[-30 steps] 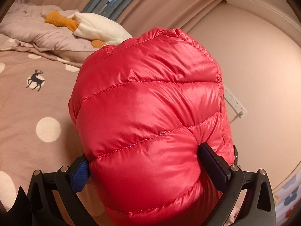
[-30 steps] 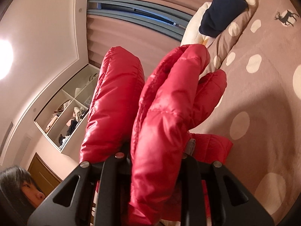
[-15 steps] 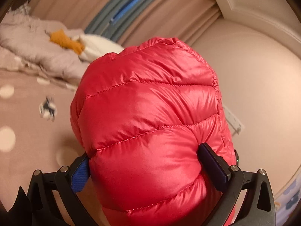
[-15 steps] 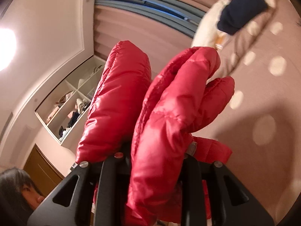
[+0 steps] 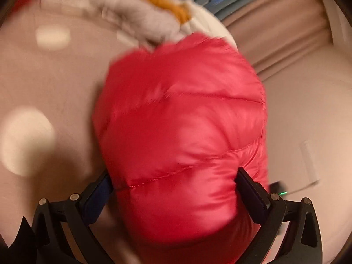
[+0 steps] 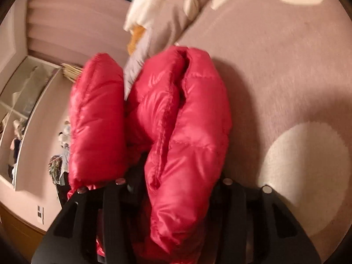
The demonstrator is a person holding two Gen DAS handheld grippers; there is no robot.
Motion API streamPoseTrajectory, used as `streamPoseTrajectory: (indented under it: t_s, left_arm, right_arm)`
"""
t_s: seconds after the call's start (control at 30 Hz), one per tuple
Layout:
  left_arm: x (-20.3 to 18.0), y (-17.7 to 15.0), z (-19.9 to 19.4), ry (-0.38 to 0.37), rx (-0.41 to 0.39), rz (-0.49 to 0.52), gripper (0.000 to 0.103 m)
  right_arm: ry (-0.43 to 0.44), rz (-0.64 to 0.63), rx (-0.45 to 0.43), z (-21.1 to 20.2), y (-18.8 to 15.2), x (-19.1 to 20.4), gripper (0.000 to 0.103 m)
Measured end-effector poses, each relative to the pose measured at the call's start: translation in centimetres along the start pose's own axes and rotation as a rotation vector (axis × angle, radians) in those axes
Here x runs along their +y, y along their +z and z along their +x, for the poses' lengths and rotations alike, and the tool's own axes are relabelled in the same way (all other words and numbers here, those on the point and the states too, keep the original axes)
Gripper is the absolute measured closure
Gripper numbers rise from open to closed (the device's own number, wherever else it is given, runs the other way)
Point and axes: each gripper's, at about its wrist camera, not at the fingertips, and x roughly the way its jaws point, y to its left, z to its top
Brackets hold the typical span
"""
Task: Fold large clothes
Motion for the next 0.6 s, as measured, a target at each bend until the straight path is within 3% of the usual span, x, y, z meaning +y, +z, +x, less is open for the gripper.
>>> streamPoseTrajectory:
  t_s: [0.07, 0.13, 0.2, 0.27, 0.33, 0.47, 0.53, 0.6]
  left_arm:
    - [-1.6, -0.4, -1.3, 0.105, -0.041, 0.073, 0.000]
    - [-3.4, -0.9, -3.2, 0.222, -0.071, 0.125, 0.000]
    - [-4.9, -1.6, -5.8, 0.275, -0.146, 0.163, 0.000]
    - [-6.9, -2.8, -9.0, 0.277, -0.203, 0.206, 0.000]
    - [-9.5, -3.7, -11.4, 0.294, -0.267, 0.261, 0.000]
    - [-14.7, -6.3, -15.2, 0.405, -0.405, 0.418, 0.000]
    - [-16.8, -8.5, -17.2, 0.370, -0.469, 0.482, 0.000]
    - [-18.0, -9.4, -17.7, 0.360, -0.475, 0.505, 0.000]
  right_arm:
    - [-0.078, -0.025, -0.009, -1.5, 0.0, 0.6, 0.036]
    - [-0.161, -0.048, -0.053, -4.3, -0.1, 1.2, 0.026]
    - [-0.180, -0.063, -0.109, -7.6, -0.5, 1.7, 0.026]
    - [-0.194, -0.084, -0.154, -11.7, -1.3, 2.8, 0.019]
    - [-0.262, -0.143, -0.193, -15.2, -2.9, 5.0, 0.016]
    - [-0.308, -0.317, -0.264, -21.0, -7.2, 10.5, 0.009]
    - [-0.313, -0.371, -0.271, -22.6, -9.0, 12.5, 0.006]
    - [-0.307, -0.422, -0.290, -24.3, -11.0, 14.6, 0.002]
